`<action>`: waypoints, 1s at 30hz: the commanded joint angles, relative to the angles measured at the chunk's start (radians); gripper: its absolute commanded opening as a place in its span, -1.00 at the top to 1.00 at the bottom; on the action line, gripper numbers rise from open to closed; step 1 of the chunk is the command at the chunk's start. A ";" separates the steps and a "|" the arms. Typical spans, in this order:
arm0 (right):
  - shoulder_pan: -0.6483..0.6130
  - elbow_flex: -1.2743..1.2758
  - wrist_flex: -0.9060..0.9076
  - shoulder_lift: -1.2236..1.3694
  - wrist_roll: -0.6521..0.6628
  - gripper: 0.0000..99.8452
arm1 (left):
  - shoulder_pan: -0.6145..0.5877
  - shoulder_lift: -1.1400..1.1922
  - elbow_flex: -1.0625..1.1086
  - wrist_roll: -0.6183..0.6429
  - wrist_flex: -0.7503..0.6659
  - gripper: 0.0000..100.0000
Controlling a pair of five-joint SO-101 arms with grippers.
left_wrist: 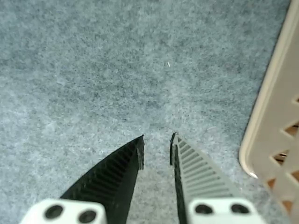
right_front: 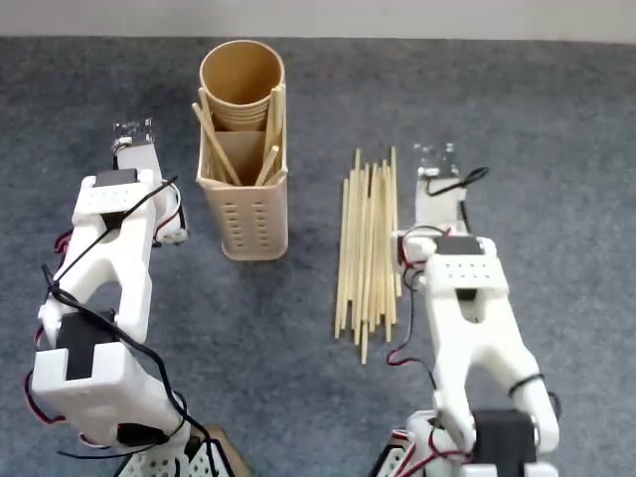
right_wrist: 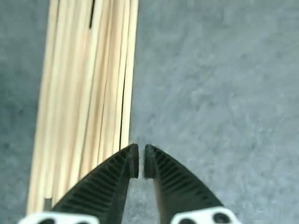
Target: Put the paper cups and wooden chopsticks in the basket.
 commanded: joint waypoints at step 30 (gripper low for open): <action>-0.097 0.031 -0.136 0.151 0.107 0.62 | 0.018 -0.024 -0.004 0.008 -0.008 0.73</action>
